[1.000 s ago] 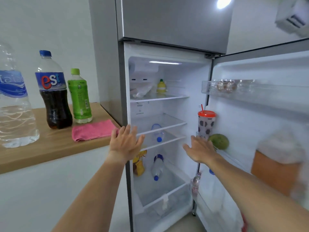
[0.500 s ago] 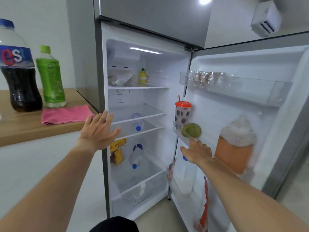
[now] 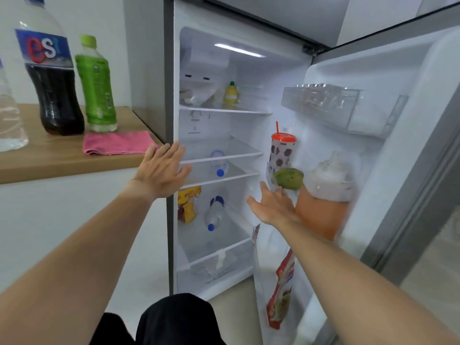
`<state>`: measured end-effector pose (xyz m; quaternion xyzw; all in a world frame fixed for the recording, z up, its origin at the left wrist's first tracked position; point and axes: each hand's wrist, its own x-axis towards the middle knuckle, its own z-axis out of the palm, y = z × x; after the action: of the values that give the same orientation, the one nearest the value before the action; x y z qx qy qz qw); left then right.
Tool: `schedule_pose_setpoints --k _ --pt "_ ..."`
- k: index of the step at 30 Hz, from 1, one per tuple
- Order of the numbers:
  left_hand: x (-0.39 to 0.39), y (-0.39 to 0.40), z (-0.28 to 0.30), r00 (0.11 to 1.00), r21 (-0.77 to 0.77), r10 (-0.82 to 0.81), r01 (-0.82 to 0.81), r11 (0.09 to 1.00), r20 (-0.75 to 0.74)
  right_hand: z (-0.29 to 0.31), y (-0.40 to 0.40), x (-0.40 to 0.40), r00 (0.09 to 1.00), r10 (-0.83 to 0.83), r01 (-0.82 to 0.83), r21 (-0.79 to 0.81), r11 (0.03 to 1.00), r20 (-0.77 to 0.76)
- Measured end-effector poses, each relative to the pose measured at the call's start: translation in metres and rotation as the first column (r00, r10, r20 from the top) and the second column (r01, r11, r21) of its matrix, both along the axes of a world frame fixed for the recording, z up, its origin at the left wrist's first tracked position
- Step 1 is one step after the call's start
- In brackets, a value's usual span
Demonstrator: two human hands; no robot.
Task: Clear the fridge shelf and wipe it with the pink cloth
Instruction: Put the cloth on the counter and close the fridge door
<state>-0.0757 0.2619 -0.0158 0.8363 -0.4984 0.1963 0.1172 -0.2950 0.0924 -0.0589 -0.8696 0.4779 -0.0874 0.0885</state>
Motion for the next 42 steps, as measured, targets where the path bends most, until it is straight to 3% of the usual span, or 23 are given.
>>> schedule_pose_setpoints --k 4,11,23,26,29,31,33,37,40,42 --pt "-0.003 0.008 -0.001 0.996 -0.066 -0.019 0.013 0.998 -0.084 -0.002 0.018 0.028 0.992 0.101 -0.100 -0.020 0.995 0.078" --pt "0.003 0.028 0.016 0.963 -0.239 0.104 -0.165 0.957 -0.248 0.020 0.047 0.063 0.932 0.285 -0.264 -0.120 0.957 0.225" --pt "0.015 0.070 0.026 0.930 -0.118 0.212 -0.256 0.959 -0.299 0.047 0.109 0.101 0.839 0.500 -0.430 -0.301 0.851 0.216" --pt "0.018 0.073 0.026 0.923 -0.115 0.222 -0.269 0.956 -0.314 0.062 0.115 0.104 0.814 0.568 -0.453 -0.475 0.754 0.124" --pt "0.017 0.072 0.024 0.913 -0.114 0.247 -0.296 0.948 -0.325 0.069 0.126 0.112 0.795 0.605 -0.460 -0.699 0.548 -0.048" --pt "0.015 0.071 0.021 0.922 -0.087 0.268 -0.302 0.949 -0.281 0.071 0.130 0.118 0.814 0.562 -0.421 -0.817 0.394 -0.148" --pt "0.015 0.073 0.020 0.927 -0.064 0.280 -0.305 0.950 -0.251 0.074 0.124 0.116 0.874 0.461 -0.332 -0.882 0.335 -0.154" --pt "0.017 0.074 0.020 0.932 -0.068 0.283 -0.305 0.950 -0.228 0.078 0.100 0.110 0.924 0.380 -0.151 -0.860 0.487 0.053" --pt "0.022 0.070 0.021 0.941 -0.087 0.280 -0.300 0.950 -0.191 0.075 0.096 0.123 0.876 0.424 -0.131 -0.734 0.667 0.229" --pt "0.026 0.065 0.021 0.955 -0.110 0.271 -0.284 0.952 -0.120 0.071 0.092 0.132 0.829 0.471 -0.154 -0.686 0.711 0.302"
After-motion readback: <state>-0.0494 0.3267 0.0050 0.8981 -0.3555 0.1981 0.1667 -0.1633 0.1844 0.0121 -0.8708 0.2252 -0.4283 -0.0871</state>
